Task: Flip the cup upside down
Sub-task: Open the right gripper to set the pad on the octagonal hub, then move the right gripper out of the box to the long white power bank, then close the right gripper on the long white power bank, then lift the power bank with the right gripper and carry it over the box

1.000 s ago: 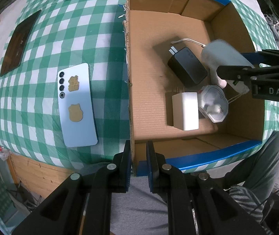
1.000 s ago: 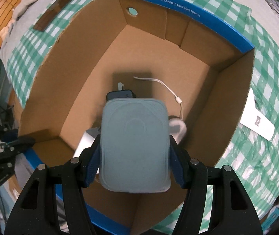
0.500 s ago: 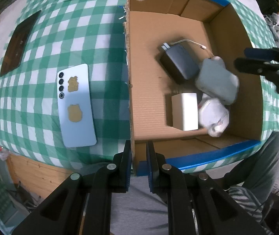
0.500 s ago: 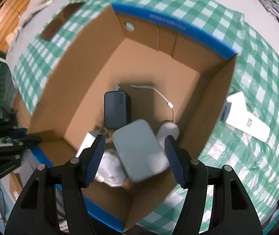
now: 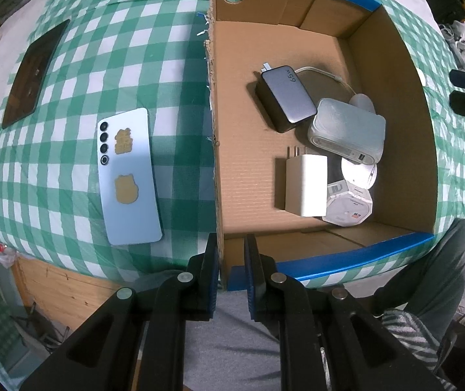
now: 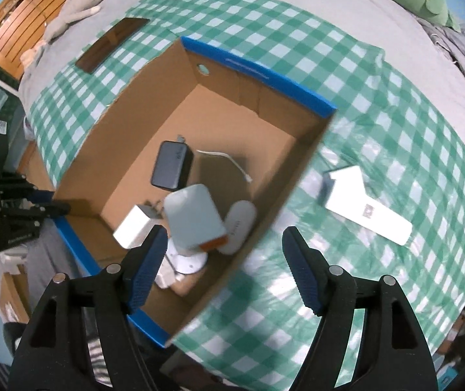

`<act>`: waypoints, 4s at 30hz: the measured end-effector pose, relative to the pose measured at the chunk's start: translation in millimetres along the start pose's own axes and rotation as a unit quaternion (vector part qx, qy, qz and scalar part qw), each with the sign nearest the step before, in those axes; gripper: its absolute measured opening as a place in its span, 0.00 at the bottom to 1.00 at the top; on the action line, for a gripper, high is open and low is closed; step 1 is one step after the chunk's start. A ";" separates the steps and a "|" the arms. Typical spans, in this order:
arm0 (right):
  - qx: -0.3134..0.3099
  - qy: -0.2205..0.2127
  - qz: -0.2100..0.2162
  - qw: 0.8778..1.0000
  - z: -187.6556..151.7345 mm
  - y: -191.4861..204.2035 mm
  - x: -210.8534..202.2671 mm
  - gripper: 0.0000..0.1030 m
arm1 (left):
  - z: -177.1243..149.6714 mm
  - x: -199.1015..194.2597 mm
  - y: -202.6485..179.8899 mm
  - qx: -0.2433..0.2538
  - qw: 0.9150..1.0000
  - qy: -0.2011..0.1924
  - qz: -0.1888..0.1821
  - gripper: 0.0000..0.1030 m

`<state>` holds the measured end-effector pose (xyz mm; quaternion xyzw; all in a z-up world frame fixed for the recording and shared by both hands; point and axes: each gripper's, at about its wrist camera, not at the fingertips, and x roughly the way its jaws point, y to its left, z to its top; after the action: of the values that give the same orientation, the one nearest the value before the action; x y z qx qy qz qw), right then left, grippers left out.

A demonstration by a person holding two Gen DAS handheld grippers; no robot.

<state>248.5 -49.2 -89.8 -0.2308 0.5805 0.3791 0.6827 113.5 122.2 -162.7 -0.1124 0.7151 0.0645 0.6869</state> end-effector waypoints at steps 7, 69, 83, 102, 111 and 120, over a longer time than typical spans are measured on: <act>0.007 -0.006 -0.008 1.000 -7.2 -32.7 -8.0 0.72 | -0.1 0.3 0.2 -0.001 1.000 0.000 -0.001 0.13; -0.164 0.094 -0.129 0.974 2.3 -130.6 103.8 0.65 | 4.6 2.5 7.1 -0.017 1.000 0.019 -0.018 0.13; -0.130 0.166 -0.093 0.973 15.2 -152.4 131.4 0.56 | 7.2 3.1 9.8 -0.021 0.999 0.019 -0.021 0.14; 0.025 0.136 -0.010 0.990 -19.5 -145.6 128.3 0.43 | 5.9 5.4 6.9 -0.017 1.000 0.014 -0.021 0.19; 0.043 0.121 -0.020 0.991 -2.2 -126.2 151.1 0.45 | 7.6 6.9 6.3 -0.013 1.000 0.015 -0.016 0.19; 0.093 0.104 -0.018 0.990 -2.6 -120.2 154.0 0.40 | 8.0 8.3 5.4 -0.012 1.000 0.015 -0.016 0.19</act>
<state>347.2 -85.6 -254.3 -0.2146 0.6770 0.2848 0.6438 119.6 128.7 -171.7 -0.1330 0.7225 0.0608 0.6758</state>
